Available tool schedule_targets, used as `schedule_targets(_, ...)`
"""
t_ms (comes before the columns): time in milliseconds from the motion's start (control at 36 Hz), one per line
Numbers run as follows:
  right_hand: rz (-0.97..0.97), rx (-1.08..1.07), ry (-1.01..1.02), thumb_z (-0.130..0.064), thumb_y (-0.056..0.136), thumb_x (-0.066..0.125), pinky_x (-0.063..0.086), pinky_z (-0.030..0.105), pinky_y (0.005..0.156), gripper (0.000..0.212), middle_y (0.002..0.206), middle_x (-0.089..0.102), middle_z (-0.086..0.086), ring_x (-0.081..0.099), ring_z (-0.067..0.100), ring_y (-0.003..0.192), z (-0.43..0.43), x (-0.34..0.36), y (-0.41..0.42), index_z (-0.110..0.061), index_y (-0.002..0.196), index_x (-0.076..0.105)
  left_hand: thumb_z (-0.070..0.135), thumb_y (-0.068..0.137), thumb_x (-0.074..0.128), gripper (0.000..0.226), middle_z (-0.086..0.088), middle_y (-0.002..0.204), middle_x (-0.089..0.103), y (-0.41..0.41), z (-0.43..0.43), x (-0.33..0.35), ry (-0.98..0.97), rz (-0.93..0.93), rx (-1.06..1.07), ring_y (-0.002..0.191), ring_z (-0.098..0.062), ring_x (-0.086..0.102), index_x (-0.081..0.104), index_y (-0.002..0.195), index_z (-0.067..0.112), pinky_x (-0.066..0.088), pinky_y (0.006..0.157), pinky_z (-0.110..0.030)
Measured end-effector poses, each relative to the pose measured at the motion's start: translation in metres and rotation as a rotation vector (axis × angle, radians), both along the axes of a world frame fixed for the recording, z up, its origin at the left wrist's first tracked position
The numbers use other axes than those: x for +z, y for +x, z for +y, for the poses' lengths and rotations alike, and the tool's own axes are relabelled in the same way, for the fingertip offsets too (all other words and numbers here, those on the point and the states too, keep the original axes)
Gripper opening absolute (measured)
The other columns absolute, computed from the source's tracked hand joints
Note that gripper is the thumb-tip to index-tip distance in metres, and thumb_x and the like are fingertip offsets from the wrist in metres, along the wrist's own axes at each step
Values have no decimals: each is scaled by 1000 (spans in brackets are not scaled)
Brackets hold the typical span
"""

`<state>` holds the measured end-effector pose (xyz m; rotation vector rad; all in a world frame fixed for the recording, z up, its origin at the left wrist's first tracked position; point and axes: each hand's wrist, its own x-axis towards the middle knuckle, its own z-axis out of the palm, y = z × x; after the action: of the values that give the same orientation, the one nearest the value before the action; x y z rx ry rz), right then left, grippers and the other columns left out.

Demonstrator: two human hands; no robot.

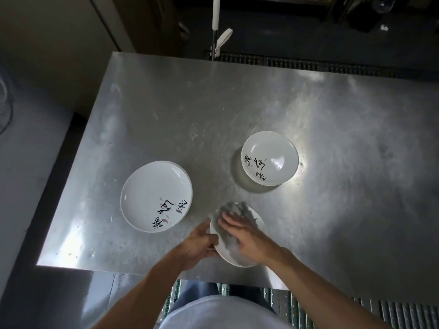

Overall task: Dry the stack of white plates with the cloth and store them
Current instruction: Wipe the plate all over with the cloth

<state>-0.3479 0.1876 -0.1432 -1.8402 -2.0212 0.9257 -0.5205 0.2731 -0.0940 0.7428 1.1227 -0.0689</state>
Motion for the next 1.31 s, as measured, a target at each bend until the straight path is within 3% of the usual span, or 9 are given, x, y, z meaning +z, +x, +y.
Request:
schedule_targets(194, 101, 140, -43, -2, 92, 52, 12, 47, 126, 66, 164, 23, 4, 16, 22, 154, -11, -6, -7, -8, 155, 32, -12, 89, 47, 51, -23, 121, 69, -4, -2, -1, -22, 0, -23, 109, -39, 68, 56, 134, 10, 51, 101, -61)
schedule_targets(417, -318, -183, -232, -13, 96, 47, 2, 41, 126, 74, 169, 2, 8, 6, 27, 155, 12, -5, 4, -15, 161, 11, -14, 85, 45, 56, -20, 113, 65, 12, -29, -14, -50, 47, 405, 92, -37, 68, 56, 130, 16, 61, 76, -55)
schedule_targets(556, -70, -197, -230, -1, 87, 50, 6, 40, 125, 75, 167, 16, 7, 15, 24, 154, 8, 0, 4, -13, 158, 27, 11, 87, 58, 17, -17, 92, 66, 11, -28, -16, -45, 43, 348, 71, -25, 71, 51, 102, 7, 59, 63, -38)
schedule_targets(639, 266, -125, -166, 5, 91, 47, 6, 22, 123, 69, 165, 23, -2, 10, 17, 155, -5, 0, -10, -17, 155, 35, 11, 96, 52, 25, -20, 108, 73, 8, -19, -15, -25, -11, 207, 93, -34, 73, 55, 120, 7, 62, 77, -45)
schedule_targets(833, -105, -117, -88, -14, 89, 54, -9, 34, 123, 64, 161, 31, 13, 32, 30, 148, 7, -6, 15, -9, 151, 41, -9, 92, 50, 61, -15, 115, 74, 1, -11, -16, -1, -35, 90, 95, -33, 72, 54, 140, 28, 59, 92, -54)
schedule_targets(944, 3, 76, 84, -32, 102, 38, 16, 48, 124, 45, 150, 49, 10, 44, 25, 141, 1, -3, -5, -11, 139, 53, -6, 95, 53, 52, -16, 117, 74, 1, -8, -14, 36, -73, 38, 102, -35, 72, 53, 139, 20, 55, 97, -59)
schedule_targets(1056, -171, -47, -112, -20, 97, 46, 5, 48, 126, 63, 167, 13, 7, 19, 26, 153, 3, -7, 12, -12, 157, 29, -5, 86, 54, 62, -11, 112, 75, 1, -8, -10, 15, -77, 17, 96, -29, 72, 57, 138, 29, 56, 98, -54)
schedule_targets(1194, 140, 73, 10, -10, 97, 46, 7, 43, 127, 56, 163, 29, 5, 14, 9, 153, -12, 1, -2, -7, 152, 38, -10, 90, 54, 55, -17, 118, 73, -2, -7, -10, 34, -67, -12, 100, -31, 74, 55, 138, 18, 60, 89, -55)
schedule_targets(1306, -200, -116, -146, -12, 100, 44, 1, 45, 126, 66, 168, 3, 9, 5, 22, 156, -5, -8, 15, -10, 160, 14, -14, 90, 48, 65, -14, 110, 72, 8, -15, -12, 15, -23, 148, 85, -24, 72, 54, 143, 24, 63, 73, -46)
